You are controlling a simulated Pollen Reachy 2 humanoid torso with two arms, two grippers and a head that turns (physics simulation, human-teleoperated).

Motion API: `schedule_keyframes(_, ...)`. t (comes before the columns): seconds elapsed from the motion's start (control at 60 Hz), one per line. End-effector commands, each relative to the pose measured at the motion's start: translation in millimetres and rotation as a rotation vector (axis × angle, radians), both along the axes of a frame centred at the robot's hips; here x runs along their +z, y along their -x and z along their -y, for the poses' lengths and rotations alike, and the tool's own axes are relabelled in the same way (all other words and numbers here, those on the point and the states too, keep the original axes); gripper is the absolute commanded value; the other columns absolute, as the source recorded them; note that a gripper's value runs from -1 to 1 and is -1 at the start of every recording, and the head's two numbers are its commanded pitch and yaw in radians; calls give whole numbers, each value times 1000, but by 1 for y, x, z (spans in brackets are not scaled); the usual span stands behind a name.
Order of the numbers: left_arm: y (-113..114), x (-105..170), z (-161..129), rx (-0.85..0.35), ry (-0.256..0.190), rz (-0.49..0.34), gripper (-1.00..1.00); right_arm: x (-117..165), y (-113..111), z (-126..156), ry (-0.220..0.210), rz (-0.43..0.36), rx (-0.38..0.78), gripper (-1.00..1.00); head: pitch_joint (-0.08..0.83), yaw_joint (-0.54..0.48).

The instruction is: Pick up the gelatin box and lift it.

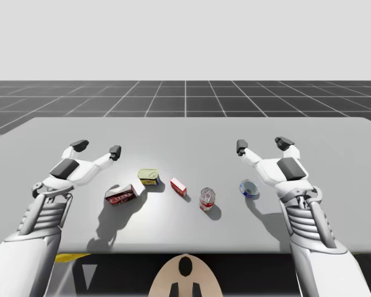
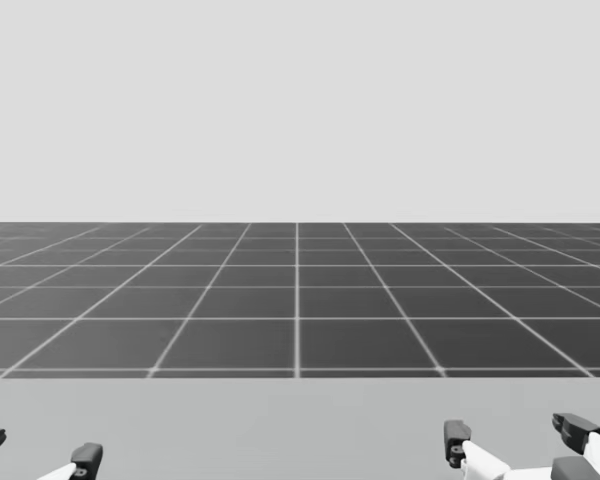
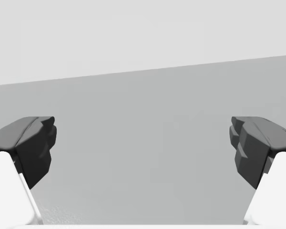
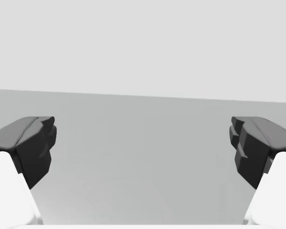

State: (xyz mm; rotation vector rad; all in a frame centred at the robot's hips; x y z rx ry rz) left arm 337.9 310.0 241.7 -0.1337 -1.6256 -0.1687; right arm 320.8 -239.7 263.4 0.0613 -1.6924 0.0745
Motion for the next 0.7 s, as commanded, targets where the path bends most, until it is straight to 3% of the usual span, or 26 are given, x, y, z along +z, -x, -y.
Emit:
schedule_keyframes(0.017, 0, 0, 0, -5, -1, 0, -1000, 0, 1, -2, -17, -8, -12, -1000, 12, -7)
schedule_keyframes(0.167, 1, 0, 1, -3, -4, 3, -1000, 2, 1, -3, -3, 4, -9, -1000, 44, -6)
schedule_keyframes(0.583, 0, -1, 2, -8, -19, 2, -1000, 0, 1, -2, -3, -11, -32, -1000, 348, -4)
schedule_keyframes(0.7, 0, -2, 3, -9, -19, -1, -1000, -1, 0, -3, 46, 0, -62, -1000, 433, 7)
